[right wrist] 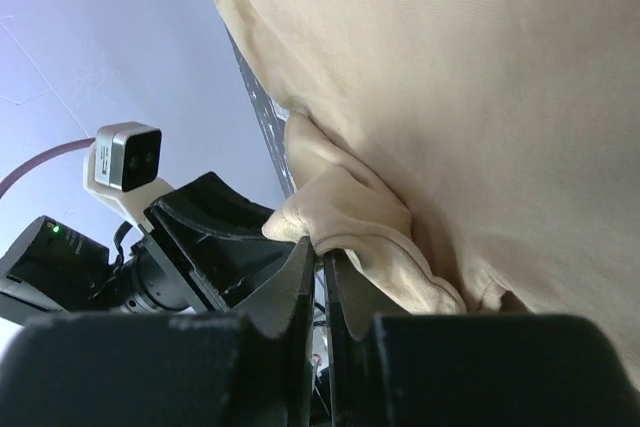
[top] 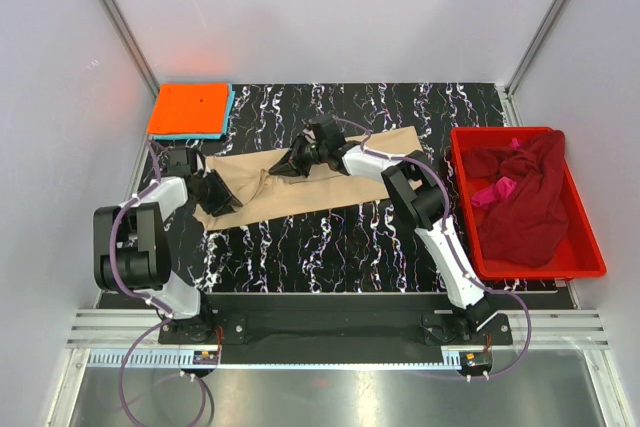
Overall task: Fold and stack the t-shirts
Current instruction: Fold the tshirt
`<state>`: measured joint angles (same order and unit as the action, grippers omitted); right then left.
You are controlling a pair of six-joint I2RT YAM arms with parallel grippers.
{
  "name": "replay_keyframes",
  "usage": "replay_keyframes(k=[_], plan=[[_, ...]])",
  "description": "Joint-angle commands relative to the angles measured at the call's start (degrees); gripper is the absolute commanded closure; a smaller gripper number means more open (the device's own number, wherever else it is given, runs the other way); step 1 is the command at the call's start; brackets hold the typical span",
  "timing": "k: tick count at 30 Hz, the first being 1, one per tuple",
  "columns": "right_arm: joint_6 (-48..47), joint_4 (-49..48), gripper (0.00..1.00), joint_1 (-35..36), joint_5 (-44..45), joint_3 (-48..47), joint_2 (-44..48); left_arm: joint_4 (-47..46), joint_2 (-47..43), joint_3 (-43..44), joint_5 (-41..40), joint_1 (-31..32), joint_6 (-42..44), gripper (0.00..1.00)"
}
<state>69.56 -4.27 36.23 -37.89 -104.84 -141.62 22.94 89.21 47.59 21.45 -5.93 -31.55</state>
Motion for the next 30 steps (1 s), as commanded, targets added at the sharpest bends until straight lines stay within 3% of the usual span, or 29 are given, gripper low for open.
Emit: replay_keyframes(k=[1, 4, 16, 22, 30], plan=[[0.3, -2.1, 0.88, -0.5, -1.5, 0.2, 1.7, -2.6, 0.6, 3.4, 1.3, 0.6, -0.3, 0.70], [0.1, -2.1, 0.88, -0.6, -1.5, 0.4, 1.7, -1.8, 0.9, 5.0, 0.4, 0.6, 0.0, 1.00], [-0.5, -1.7, 0.85, -2.2, -2.5, -0.8, 0.6, 0.1, 4.6, 13.3, -1.6, 0.6, -0.4, 1.00], [-0.1, -2.1, 0.78, -3.1, -3.6, -2.1, -1.0, -1.0, 8.1, 16.9, -1.9, 0.5, -1.8, 1.00], [-0.1, -2.0, 0.82, -4.0, -4.5, -3.6, -2.7, -1.0, 12.0, 21.5, -2.2, 0.4, -2.5, 1.00]])
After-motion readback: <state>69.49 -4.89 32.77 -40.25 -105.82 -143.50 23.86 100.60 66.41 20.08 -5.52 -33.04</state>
